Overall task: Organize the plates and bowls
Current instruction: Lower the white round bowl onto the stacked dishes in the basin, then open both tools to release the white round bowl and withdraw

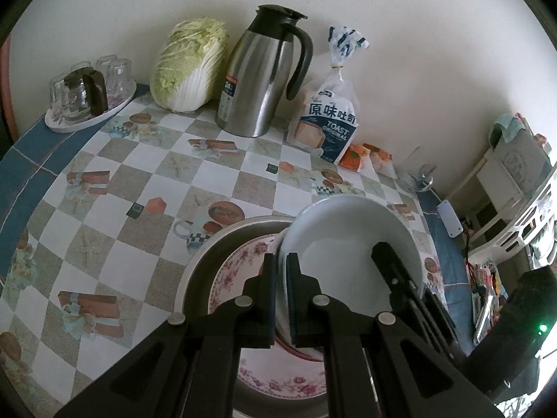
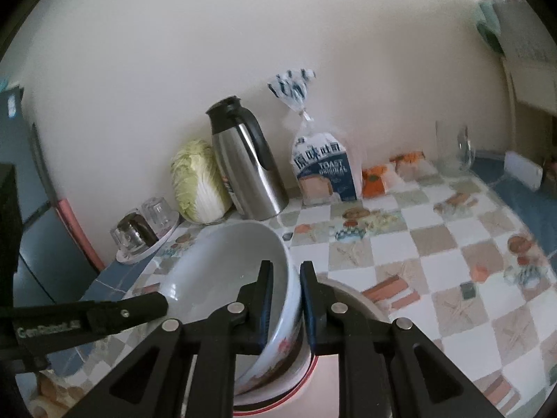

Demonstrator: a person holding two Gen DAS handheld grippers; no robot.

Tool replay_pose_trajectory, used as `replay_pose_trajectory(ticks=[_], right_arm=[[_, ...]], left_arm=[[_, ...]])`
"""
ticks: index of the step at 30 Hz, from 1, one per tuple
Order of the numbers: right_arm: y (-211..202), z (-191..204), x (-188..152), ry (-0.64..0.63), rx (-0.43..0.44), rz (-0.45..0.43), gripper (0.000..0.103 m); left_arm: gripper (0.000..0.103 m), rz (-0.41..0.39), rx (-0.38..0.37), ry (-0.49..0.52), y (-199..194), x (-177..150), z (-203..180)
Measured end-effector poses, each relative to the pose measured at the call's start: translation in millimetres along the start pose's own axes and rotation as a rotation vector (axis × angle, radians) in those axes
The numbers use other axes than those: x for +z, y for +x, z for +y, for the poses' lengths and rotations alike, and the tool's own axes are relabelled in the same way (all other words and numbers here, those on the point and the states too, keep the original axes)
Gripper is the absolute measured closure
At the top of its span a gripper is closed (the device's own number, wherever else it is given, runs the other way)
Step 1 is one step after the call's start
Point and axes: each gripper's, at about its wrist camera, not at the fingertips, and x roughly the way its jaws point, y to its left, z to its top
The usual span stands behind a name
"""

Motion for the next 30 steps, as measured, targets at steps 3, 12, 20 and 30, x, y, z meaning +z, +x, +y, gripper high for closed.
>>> replay_pose_trajectory(ticks=[3, 12, 20, 30], right_arm=[[0.9, 0.4, 0.0, -0.003, -0.002, 0.001, 0.084], [-0.8, 0.4, 2.5, 0.020, 0.010, 0.012, 0.083], [-3.5, -6.6, 6.5, 0.043, 0.002, -0.001, 0.080], [-13.4, -14.4, 13.8, 0.093, 0.039, -0.031, 0.081]], left_arm=[[0.098, -0.004, 0.012, 0.007, -0.2, -0.9, -1.4], [0.098, 0.003, 0.001, -0.011, 0.4, -0.2, 2.5], [0.098, 0.004, 0.005, -0.011, 0.6, -0.2, 3.0], [0.098, -0.001, -0.008, -0.014, -3.7, 0.9, 1.0]])
